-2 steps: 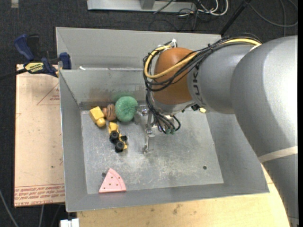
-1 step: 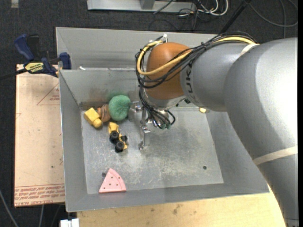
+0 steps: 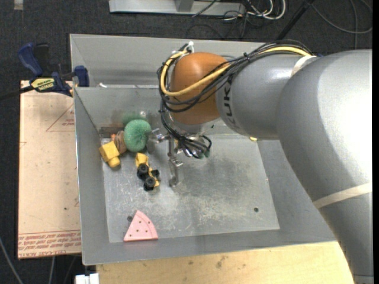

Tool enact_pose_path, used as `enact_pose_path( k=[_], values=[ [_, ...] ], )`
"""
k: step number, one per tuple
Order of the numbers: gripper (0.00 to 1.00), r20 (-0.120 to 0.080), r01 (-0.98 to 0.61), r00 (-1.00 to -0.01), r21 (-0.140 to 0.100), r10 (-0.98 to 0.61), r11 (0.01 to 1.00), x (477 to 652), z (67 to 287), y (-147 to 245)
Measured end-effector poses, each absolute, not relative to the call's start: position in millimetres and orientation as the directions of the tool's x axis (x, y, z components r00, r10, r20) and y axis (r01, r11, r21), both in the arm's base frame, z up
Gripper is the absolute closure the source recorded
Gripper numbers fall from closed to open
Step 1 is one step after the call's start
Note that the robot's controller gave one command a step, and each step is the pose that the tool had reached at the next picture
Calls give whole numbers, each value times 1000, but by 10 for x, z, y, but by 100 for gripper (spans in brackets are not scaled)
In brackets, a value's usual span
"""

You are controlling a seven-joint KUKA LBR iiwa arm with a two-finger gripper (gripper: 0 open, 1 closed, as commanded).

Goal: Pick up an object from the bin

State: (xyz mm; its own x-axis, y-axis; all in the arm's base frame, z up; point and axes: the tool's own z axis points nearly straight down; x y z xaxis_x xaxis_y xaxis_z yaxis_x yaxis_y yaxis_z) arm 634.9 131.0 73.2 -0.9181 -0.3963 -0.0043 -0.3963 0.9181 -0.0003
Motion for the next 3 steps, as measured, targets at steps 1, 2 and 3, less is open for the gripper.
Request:
enact_pose_path(
  k=[1, 2, 3],
  values=[
    [0, -2, -403, -915, 1, -403, 915, 6203, 712, 1592],
    [100, -3, -681, -732, 1, -681, 732, 6054, 701, 1762],
    [0, -3, -680, -733, 1, -680, 733, 6055, 701, 1760]
  ],
)
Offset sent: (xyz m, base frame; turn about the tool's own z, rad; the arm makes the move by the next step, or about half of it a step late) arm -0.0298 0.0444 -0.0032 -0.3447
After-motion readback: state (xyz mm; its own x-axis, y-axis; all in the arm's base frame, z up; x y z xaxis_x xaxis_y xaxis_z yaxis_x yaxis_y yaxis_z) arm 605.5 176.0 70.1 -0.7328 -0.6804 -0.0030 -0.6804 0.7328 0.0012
